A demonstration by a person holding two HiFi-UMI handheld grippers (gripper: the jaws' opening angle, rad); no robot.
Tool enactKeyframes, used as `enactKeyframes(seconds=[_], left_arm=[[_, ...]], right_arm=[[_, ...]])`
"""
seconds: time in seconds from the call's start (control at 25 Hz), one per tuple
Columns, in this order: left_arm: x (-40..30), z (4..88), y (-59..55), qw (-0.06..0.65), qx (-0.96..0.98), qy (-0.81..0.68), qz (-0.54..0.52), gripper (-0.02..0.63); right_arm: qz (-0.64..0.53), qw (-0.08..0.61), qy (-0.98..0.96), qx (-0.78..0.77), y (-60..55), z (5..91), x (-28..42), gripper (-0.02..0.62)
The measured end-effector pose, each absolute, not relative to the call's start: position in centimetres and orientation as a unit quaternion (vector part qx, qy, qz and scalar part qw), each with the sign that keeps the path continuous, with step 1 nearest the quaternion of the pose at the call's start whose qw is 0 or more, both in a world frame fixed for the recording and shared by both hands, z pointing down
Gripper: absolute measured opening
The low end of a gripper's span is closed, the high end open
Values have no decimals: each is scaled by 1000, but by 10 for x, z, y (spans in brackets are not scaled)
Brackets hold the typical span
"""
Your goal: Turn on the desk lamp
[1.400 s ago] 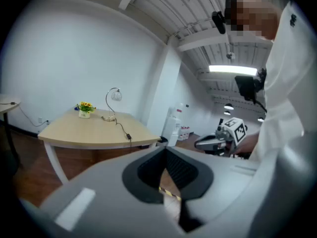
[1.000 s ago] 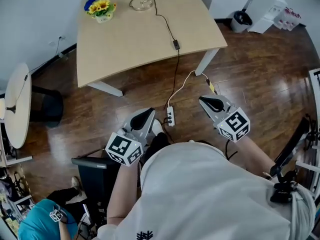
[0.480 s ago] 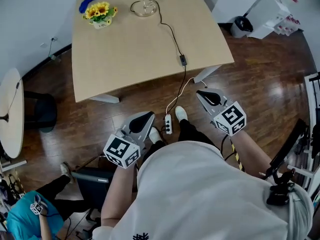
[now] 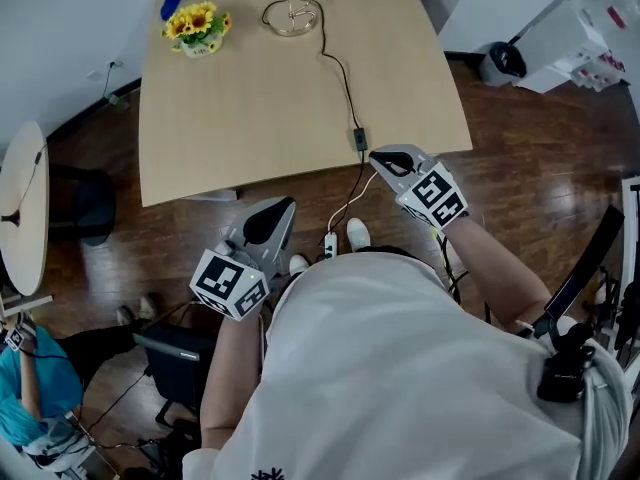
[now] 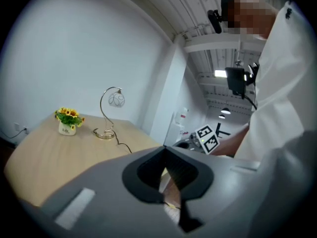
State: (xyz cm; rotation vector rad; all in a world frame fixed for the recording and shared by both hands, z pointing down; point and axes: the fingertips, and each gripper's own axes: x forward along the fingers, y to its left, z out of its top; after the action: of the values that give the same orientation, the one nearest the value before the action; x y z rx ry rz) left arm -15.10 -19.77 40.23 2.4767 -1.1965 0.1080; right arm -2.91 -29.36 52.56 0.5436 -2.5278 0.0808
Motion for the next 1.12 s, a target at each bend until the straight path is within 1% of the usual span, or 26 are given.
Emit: enactKeyframes(seconds=[0.52, 0.96, 1.12], left_arm=[[-169, 409, -205, 215, 841, -492, 58, 18], [-173, 411, -202, 224, 824, -516, 65, 18], [-171, 412, -200, 227, 821, -519, 66, 18]], right_arm=[[30, 322, -937, 135, -337, 600, -55, 3], [37, 371, -920, 117, -354, 658, -50, 3], [43, 376, -918, 115, -353, 663, -52, 3]])
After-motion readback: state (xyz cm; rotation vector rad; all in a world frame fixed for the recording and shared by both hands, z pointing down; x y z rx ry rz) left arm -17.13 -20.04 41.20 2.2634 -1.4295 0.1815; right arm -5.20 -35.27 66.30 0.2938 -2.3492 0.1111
